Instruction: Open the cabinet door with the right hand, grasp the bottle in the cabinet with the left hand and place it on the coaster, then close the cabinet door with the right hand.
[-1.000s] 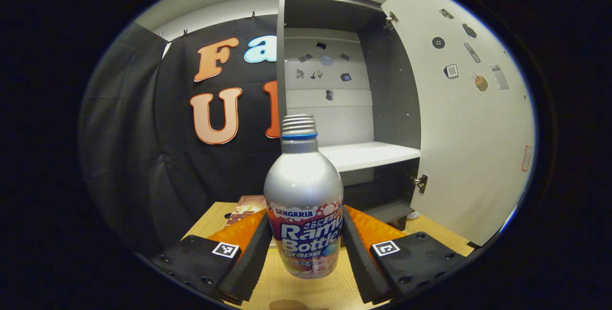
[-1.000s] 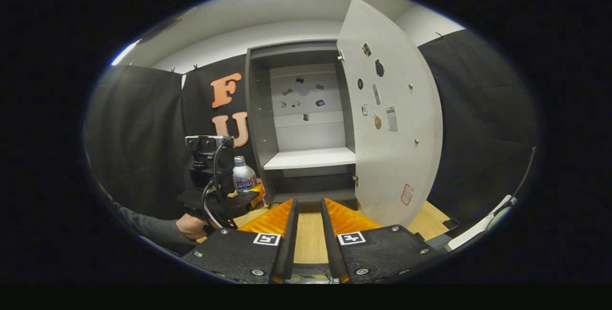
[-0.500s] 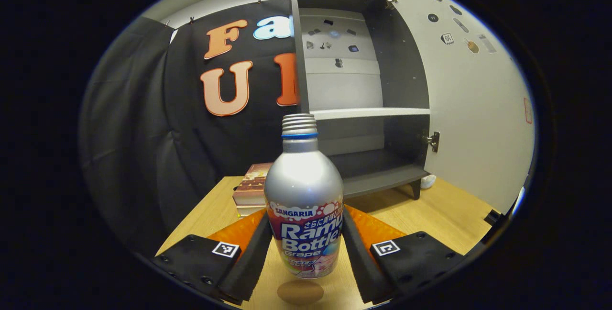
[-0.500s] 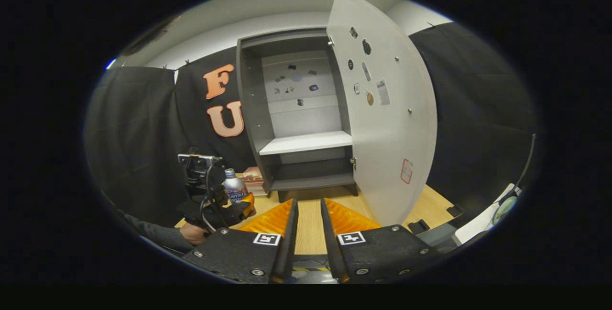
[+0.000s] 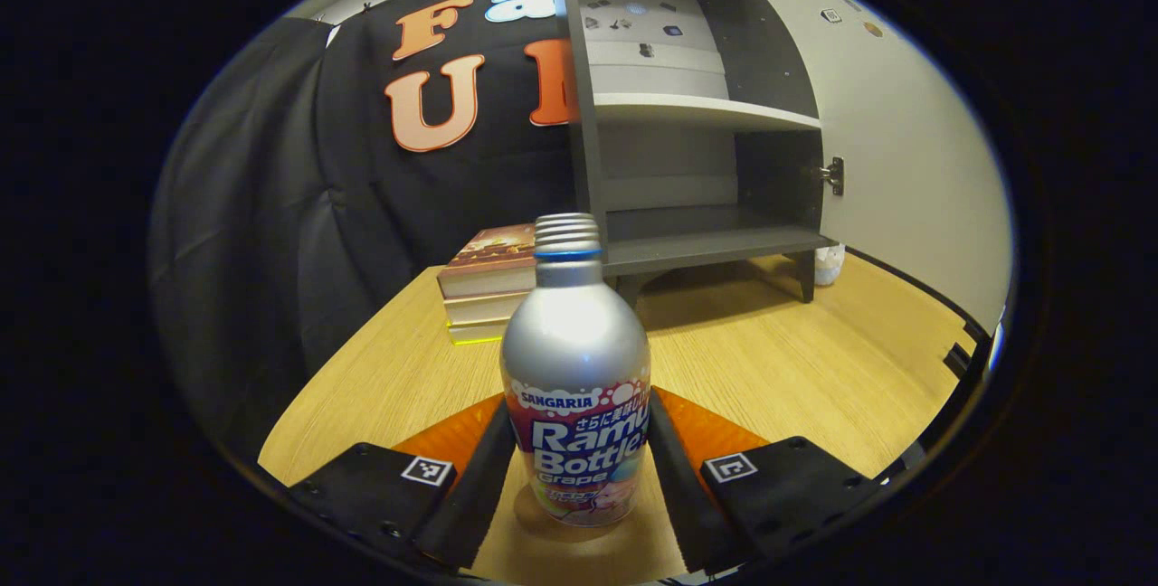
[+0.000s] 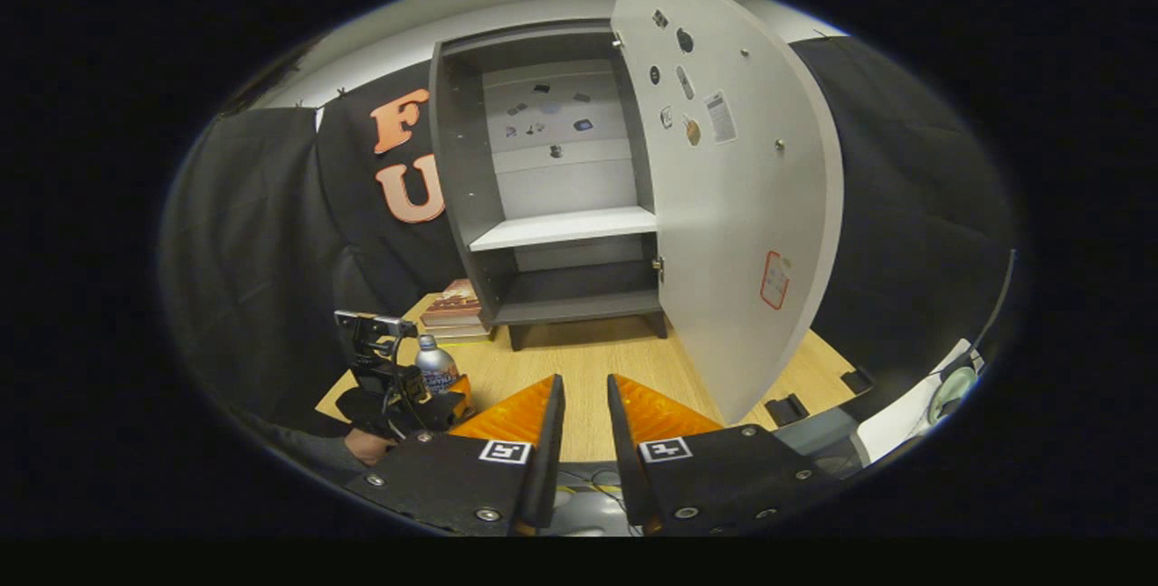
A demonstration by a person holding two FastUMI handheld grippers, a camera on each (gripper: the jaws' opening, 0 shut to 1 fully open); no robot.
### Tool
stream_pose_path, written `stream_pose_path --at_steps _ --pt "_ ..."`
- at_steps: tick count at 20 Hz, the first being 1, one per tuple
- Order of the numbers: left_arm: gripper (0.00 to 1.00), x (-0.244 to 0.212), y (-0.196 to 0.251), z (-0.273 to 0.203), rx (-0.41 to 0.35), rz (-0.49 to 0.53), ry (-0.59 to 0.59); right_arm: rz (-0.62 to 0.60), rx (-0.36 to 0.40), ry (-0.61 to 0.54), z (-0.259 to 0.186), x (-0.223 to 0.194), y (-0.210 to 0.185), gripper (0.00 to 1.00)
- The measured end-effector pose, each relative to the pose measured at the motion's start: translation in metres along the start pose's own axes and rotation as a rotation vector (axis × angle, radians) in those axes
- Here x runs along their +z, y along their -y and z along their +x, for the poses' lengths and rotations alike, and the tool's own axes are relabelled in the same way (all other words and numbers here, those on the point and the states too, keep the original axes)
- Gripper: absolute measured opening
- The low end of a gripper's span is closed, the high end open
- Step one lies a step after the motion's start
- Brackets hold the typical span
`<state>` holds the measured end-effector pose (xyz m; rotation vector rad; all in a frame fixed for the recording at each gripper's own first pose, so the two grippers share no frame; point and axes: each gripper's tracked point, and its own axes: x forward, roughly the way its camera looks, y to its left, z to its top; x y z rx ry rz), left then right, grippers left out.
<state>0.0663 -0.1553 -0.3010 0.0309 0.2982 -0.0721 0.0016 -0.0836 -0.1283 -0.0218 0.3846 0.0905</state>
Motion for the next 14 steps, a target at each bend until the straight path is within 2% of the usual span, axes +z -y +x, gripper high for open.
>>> stream_pose_path --at_steps 1,4,14 --pt "0.86 -0.003 -0.004 0.002 0.013 -0.005 -0.007 -0.008 -0.001 -0.007 0.002 -0.001 0.000 0.29" --pt "0.86 -0.012 -0.008 0.006 0.040 -0.017 -0.024 -0.015 0.002 -0.024 0.007 -0.002 -0.001 0.29" --pt "0.86 -0.020 -0.007 -0.009 0.048 -0.037 -0.051 -0.014 0.019 -0.062 0.008 -0.016 -0.009 0.29"
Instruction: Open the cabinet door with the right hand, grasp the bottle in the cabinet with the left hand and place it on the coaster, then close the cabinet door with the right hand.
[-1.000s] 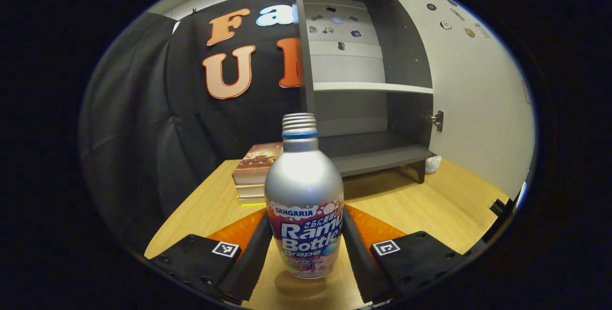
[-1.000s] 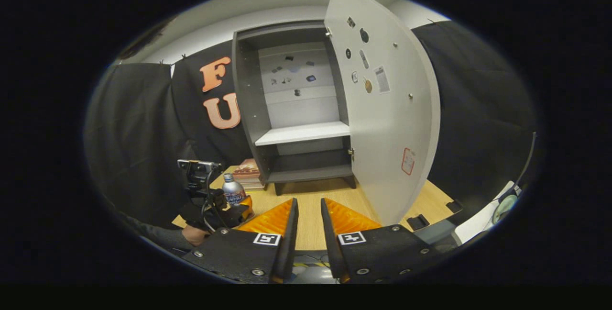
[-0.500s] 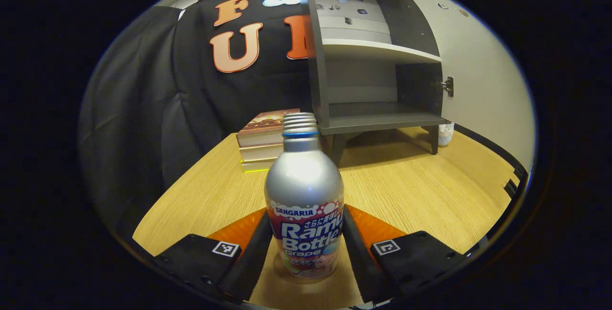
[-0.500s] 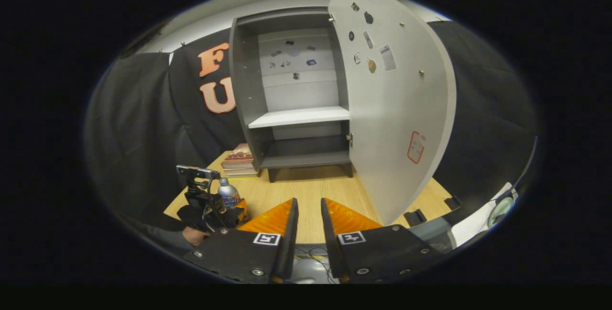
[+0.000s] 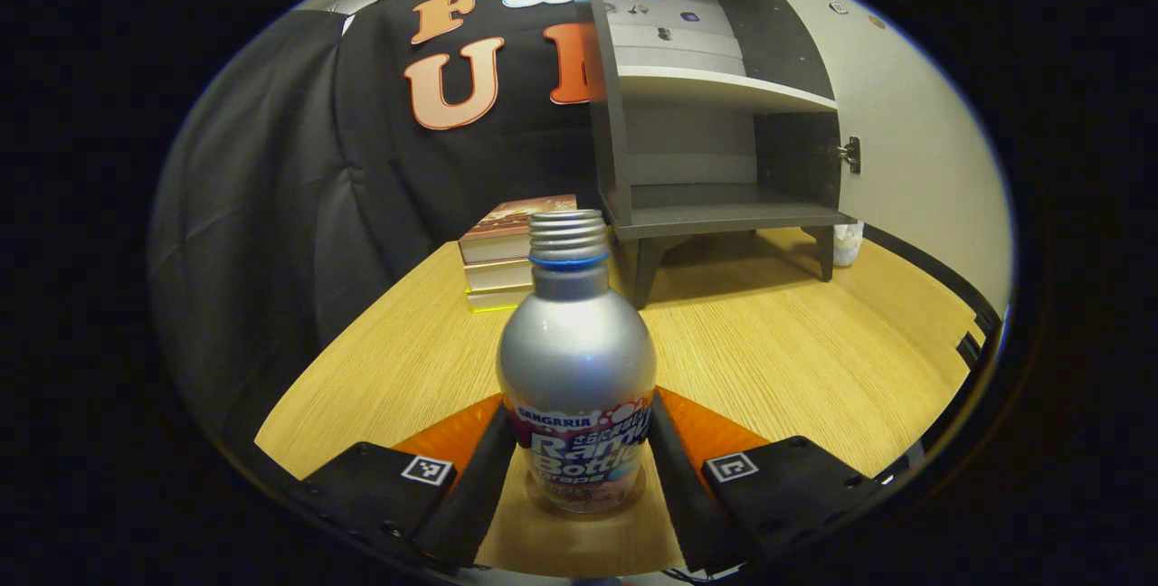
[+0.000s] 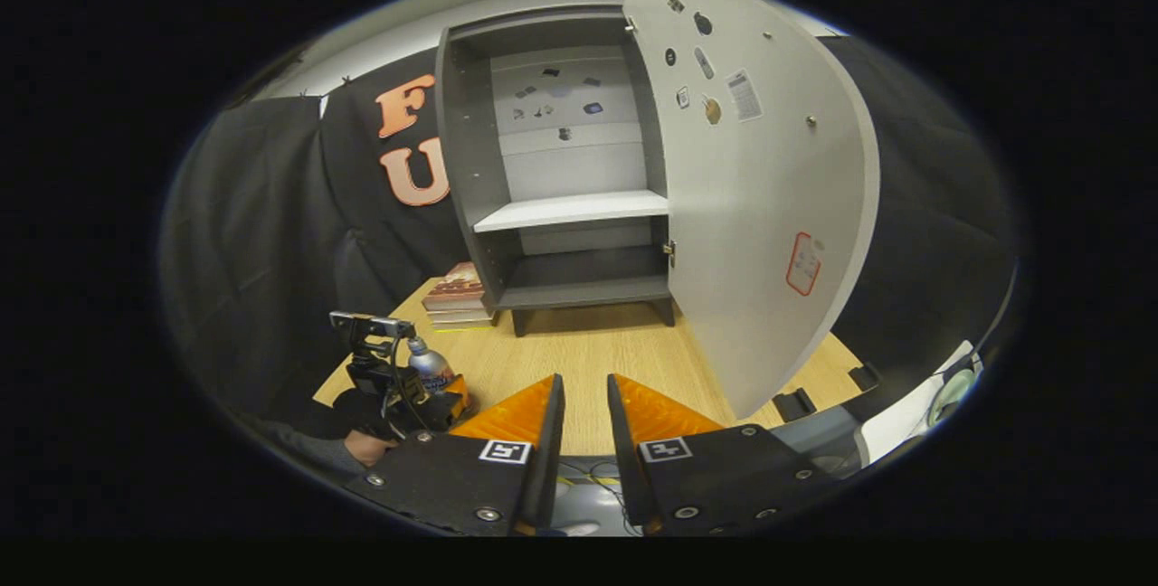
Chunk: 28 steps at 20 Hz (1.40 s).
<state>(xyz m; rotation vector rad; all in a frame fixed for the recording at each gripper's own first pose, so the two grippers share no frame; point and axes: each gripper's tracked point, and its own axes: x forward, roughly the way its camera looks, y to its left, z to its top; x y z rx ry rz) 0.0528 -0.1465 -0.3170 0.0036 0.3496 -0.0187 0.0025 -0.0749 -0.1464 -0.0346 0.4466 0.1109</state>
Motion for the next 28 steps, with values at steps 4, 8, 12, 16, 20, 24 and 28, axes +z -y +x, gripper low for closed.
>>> stream_pose_path --at_steps 4,8,12,16,20,24,28 --pt "0.88 -0.004 -0.002 -0.003 0.002 -0.010 -0.015 -0.008 0.002 -0.014 -0.003 -0.005 -0.001 0.30" --pt "0.90 0.005 -0.002 -0.006 0.002 -0.006 0.005 -0.005 0.006 -0.008 -0.006 -0.004 -0.001 0.29" --pt "0.92 0.018 -0.002 -0.013 -0.002 -0.012 0.020 0.005 0.008 0.011 -0.011 0.000 0.000 0.30" --pt "0.91 0.051 -0.008 -0.024 0.007 -0.014 0.086 0.016 0.010 0.044 -0.018 0.008 0.002 0.30" --pt "0.91 0.105 -0.005 -0.043 -0.006 -0.007 0.173 0.033 0.001 0.102 -0.031 0.027 0.011 0.31" --pt "0.91 0.169 0.004 -0.067 -0.040 -0.007 0.259 0.018 -0.045 0.210 -0.055 0.067 0.039 0.32" --pt "0.91 0.217 0.012 -0.086 -0.069 -0.032 0.315 0.012 -0.107 0.325 -0.081 0.112 0.080 0.35"
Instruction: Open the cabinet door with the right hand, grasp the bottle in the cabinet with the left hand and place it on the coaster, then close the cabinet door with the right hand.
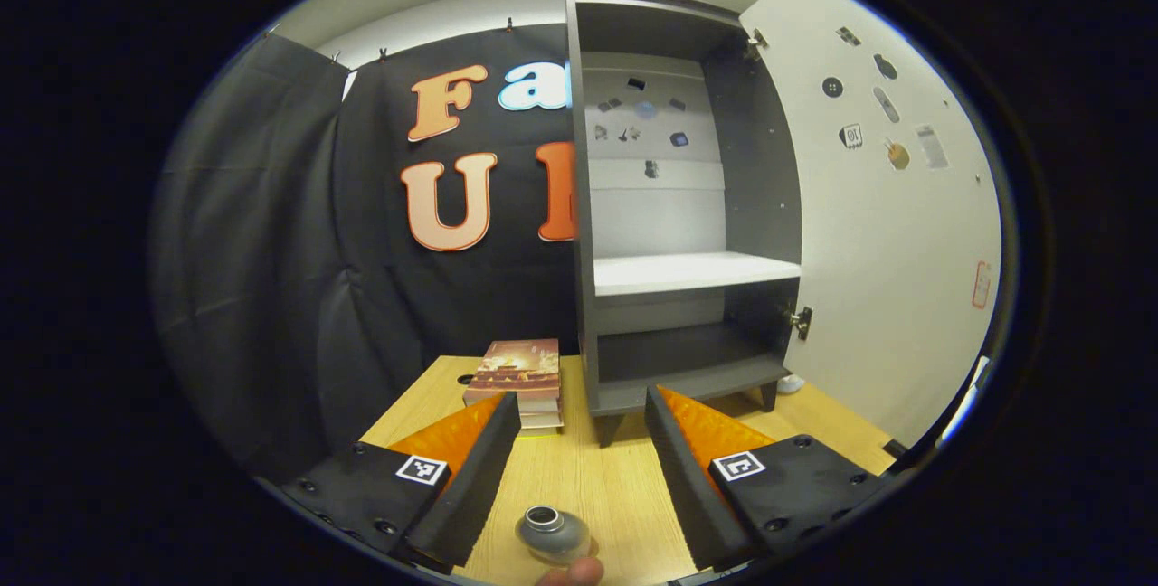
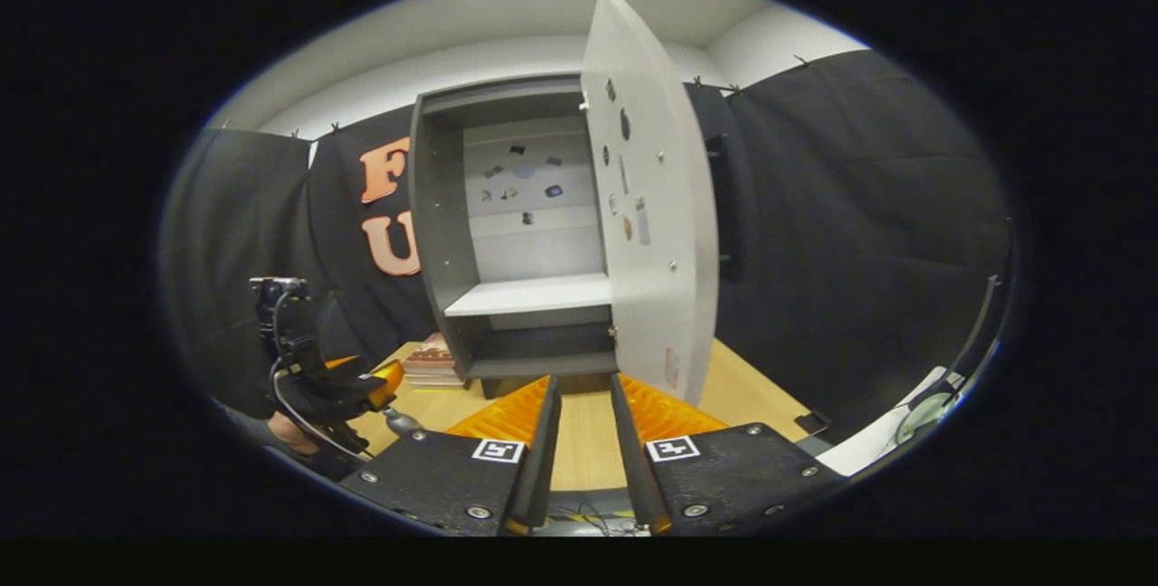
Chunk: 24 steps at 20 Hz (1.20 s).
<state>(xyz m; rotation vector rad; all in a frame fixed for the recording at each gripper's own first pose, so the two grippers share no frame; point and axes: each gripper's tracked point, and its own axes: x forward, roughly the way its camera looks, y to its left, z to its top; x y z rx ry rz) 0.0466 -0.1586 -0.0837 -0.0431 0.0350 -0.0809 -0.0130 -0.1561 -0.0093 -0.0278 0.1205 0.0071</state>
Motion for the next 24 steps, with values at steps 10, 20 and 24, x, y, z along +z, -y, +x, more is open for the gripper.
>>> stream_pose_path --at_steps 10,20,24 --pt "0.91 0.034 0.012 0.005 0.011 -0.007 0.006 0.011 -0.074 0.093 0.027 0.061 0.101 0.50" --pt "0.91 0.031 0.001 0.011 0.044 0.010 -0.027 -0.008 -0.016 0.096 0.043 0.059 0.093 0.55" --pt "0.91 0.037 -0.002 0.005 0.038 0.015 -0.006 -0.003 0.037 0.103 0.049 0.055 0.068 0.50"
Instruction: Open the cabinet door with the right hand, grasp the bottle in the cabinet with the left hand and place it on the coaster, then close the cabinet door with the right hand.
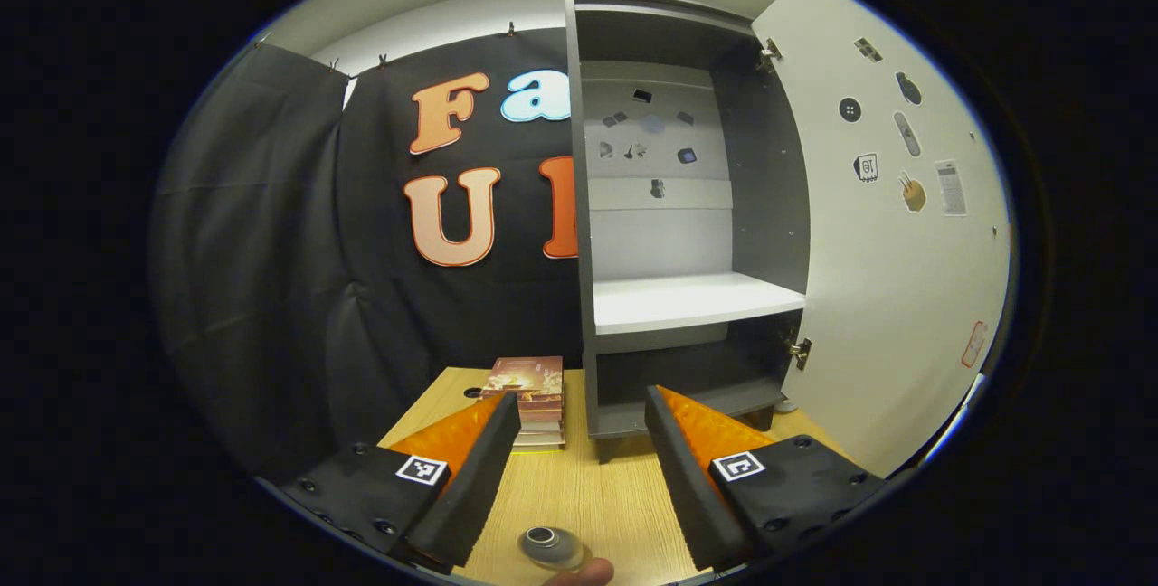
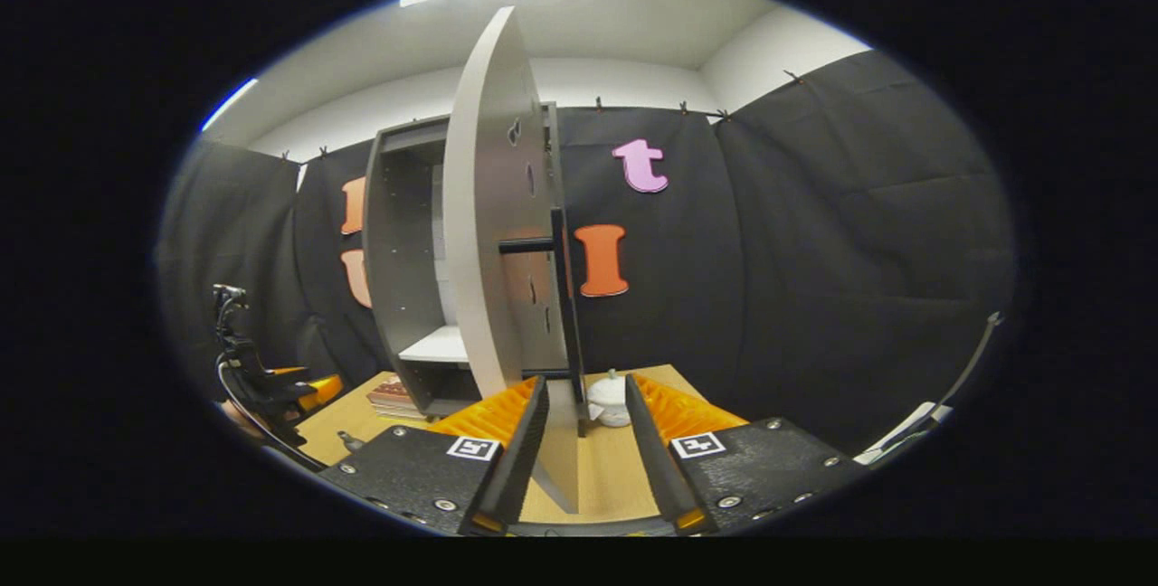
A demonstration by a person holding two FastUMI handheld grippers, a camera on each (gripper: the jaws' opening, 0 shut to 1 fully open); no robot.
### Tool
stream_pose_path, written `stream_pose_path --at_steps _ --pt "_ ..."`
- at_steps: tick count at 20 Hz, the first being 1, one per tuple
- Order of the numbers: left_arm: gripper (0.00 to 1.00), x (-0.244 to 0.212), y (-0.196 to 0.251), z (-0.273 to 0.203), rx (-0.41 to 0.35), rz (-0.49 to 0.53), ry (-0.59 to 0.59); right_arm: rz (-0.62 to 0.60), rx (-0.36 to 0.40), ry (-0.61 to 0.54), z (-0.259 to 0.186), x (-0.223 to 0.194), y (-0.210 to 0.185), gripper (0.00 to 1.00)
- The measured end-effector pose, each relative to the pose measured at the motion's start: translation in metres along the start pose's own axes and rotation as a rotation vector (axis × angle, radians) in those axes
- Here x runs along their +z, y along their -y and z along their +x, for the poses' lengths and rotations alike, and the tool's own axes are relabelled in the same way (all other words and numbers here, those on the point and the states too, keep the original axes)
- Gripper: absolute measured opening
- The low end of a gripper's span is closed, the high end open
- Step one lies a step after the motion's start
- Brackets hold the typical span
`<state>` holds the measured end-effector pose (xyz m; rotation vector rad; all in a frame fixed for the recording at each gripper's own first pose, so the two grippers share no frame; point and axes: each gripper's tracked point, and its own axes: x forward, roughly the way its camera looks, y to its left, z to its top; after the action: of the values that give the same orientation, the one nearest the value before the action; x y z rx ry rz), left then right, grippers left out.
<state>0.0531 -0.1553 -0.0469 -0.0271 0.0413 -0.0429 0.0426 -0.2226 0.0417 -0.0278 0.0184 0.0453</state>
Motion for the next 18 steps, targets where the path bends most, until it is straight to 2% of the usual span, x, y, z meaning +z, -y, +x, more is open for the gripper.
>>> stream_pose_path --at_steps 1,3,4,6,8,9,11,12,15,17,18 --pt "0.91 0.000 -0.002 -0.001 -0.001 0.000 0.004 -0.002 0.009 -0.001 0.003 -0.001 -0.006 0.55" --pt "0.91 0.000 -0.009 -0.003 0.004 0.001 0.004 -0.008 0.035 -0.003 0.007 -0.002 -0.018 0.55" --pt "0.91 -0.001 -0.013 -0.004 0.009 -0.001 0.004 -0.009 0.054 -0.006 0.007 -0.002 -0.026 0.50" --pt "0.91 -0.006 -0.024 -0.006 0.022 -0.006 -0.009 -0.006 0.092 -0.009 0.009 -0.003 -0.044 0.60" --pt "0.91 -0.009 -0.036 -0.005 0.036 -0.011 -0.020 -0.009 0.127 -0.009 0.015 -0.006 -0.062 0.50" --pt "0.91 -0.011 -0.041 -0.005 0.040 -0.013 -0.024 -0.013 0.136 -0.009 0.018 -0.006 -0.070 0.55" --pt "0.91 -0.013 -0.055 -0.006 0.058 -0.013 -0.027 -0.015 0.179 -0.012 0.023 -0.007 -0.091 0.58" --pt "0.91 -0.013 -0.062 -0.006 0.067 -0.016 -0.027 -0.016 0.201 -0.014 0.026 -0.007 -0.102 0.55" --pt "0.91 -0.017 -0.085 -0.003 0.099 -0.032 -0.034 -0.010 0.256 -0.015 0.039 -0.011 -0.128 0.56" --pt "0.91 -0.018 -0.099 -0.001 0.116 -0.046 -0.034 0.008 0.283 -0.022 0.051 -0.015 -0.145 0.60" --pt "0.91 -0.017 -0.107 0.001 0.125 -0.051 -0.032 0.018 0.302 -0.025 0.061 -0.016 -0.154 0.66"
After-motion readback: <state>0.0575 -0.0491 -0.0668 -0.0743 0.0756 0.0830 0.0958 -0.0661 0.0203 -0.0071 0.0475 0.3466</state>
